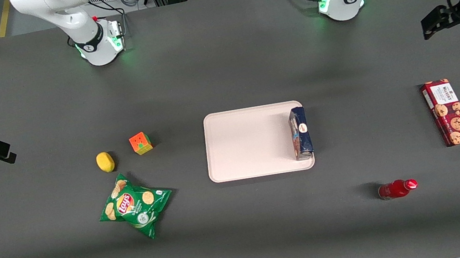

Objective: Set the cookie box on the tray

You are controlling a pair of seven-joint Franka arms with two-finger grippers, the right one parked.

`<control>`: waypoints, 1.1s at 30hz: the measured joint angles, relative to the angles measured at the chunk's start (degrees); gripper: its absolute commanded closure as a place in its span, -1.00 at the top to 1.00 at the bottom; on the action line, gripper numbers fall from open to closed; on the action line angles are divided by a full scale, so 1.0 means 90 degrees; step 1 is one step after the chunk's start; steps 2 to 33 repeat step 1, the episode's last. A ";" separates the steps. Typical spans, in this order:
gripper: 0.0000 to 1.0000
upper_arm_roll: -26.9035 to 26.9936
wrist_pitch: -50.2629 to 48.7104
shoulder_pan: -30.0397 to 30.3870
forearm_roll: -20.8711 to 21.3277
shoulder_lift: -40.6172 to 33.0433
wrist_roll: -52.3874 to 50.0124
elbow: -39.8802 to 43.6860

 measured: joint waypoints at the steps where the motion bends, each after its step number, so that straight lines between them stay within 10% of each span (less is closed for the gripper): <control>1: 1.00 -0.0001 0.0042 -0.0001 -0.0002 -0.0031 0.0000 -0.0076; 33: 1.00 -0.0001 0.0042 -0.0001 -0.0002 -0.0031 0.0000 -0.0076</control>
